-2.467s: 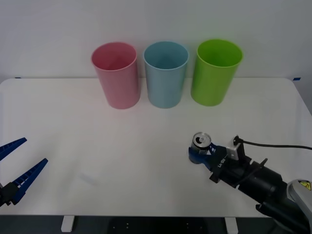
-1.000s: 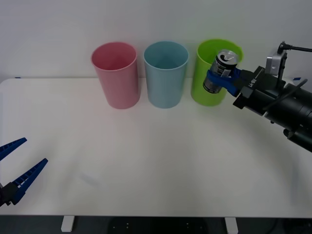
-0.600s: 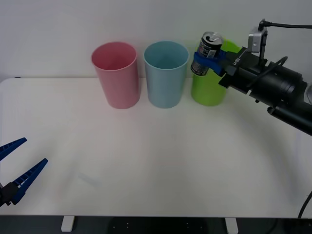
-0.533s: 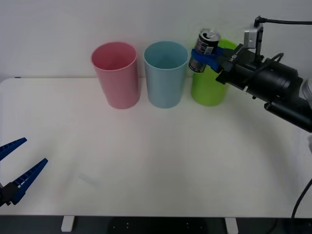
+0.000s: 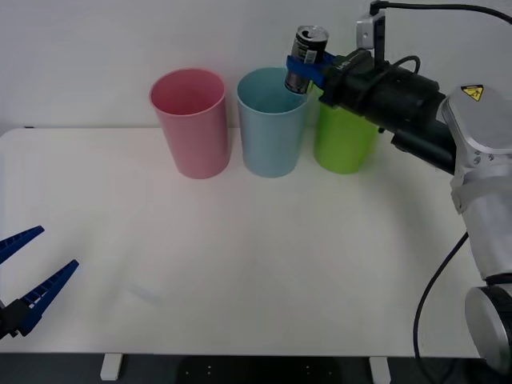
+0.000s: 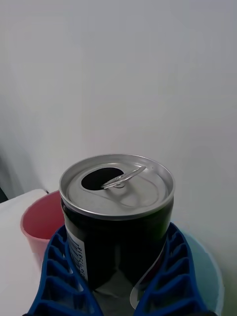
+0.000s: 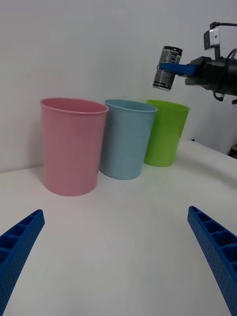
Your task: Grasp the object on the table and drop it into the matching bin: aluminum can to the light blue bin, PET bottle to the pink bin.
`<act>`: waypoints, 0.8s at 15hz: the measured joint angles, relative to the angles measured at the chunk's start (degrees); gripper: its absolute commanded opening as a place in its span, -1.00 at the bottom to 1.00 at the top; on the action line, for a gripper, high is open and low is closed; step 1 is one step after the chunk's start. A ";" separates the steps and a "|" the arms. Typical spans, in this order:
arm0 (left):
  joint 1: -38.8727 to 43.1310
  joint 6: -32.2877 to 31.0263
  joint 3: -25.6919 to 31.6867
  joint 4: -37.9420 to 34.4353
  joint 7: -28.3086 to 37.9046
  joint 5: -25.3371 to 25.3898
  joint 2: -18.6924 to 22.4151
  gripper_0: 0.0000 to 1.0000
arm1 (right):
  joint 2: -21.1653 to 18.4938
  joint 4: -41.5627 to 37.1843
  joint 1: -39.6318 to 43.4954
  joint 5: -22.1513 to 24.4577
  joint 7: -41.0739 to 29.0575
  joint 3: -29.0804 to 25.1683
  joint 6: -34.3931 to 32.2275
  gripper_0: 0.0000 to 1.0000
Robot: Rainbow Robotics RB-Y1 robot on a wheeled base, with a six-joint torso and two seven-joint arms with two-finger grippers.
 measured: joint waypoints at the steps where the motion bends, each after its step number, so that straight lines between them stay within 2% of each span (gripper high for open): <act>1: 0.00 0.00 0.00 0.00 0.00 0.00 0.00 1.00 | 1.07 2.37 -1.73 1.43 0.12 -0.92 0.32 -1.00; 7: 0.00 0.00 0.00 0.00 0.00 0.00 0.00 1.00 | 5.18 13.50 -9.21 4.11 1.76 -1.71 7.28 -1.00; 12: 0.00 0.00 0.00 0.00 0.00 0.00 0.00 1.00 | 6.99 15.41 -10.87 4.37 2.88 -0.96 11.81 -1.00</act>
